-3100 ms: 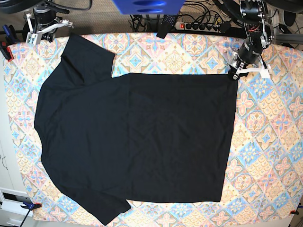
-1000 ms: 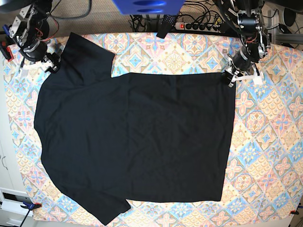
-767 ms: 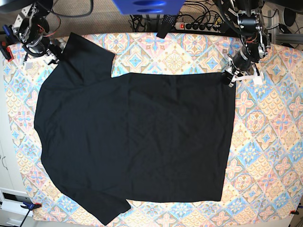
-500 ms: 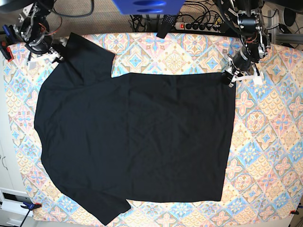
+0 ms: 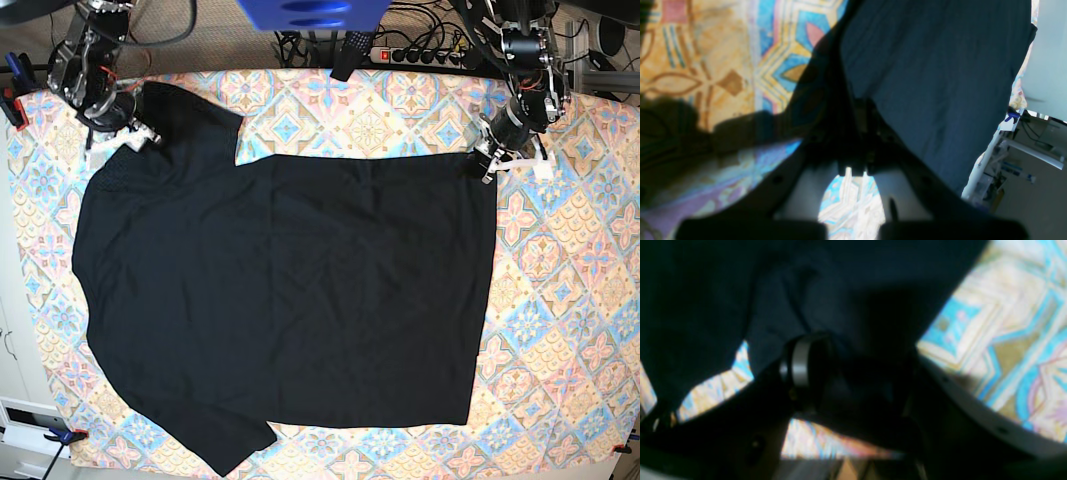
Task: Fold the T-shirt properly
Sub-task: 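Move the right gripper to the shirt's shoulder corner and grasp it, then lift both held corners and pull the shirt edge toward the robot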
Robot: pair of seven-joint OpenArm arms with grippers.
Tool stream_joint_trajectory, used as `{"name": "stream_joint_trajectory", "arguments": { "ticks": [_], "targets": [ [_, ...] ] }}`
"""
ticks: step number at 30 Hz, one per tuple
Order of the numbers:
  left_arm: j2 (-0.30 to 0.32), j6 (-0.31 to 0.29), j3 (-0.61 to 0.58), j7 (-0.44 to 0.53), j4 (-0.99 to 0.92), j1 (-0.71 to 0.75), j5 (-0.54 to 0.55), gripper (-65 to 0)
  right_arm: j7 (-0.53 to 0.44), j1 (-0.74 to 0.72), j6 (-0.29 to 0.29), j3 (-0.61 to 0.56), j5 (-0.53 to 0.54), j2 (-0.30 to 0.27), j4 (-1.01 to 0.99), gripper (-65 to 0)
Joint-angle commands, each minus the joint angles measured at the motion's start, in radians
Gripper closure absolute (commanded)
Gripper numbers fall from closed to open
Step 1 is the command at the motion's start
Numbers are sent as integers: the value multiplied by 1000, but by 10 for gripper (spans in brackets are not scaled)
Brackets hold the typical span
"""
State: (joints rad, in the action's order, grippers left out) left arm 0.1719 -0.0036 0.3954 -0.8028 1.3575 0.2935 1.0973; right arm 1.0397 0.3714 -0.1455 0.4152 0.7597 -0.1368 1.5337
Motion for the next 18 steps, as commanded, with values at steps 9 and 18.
{"name": "stream_joint_trajectory", "arguments": {
  "ticks": [9,18],
  "targets": [
    [15,1,1,-13,10,25,43,0,0,21,-1,38,60,3,38,0],
    [65,1,-3,-13,185,174,42,0,6,182,-1,198,156,3,107,-5]
  ]
}}
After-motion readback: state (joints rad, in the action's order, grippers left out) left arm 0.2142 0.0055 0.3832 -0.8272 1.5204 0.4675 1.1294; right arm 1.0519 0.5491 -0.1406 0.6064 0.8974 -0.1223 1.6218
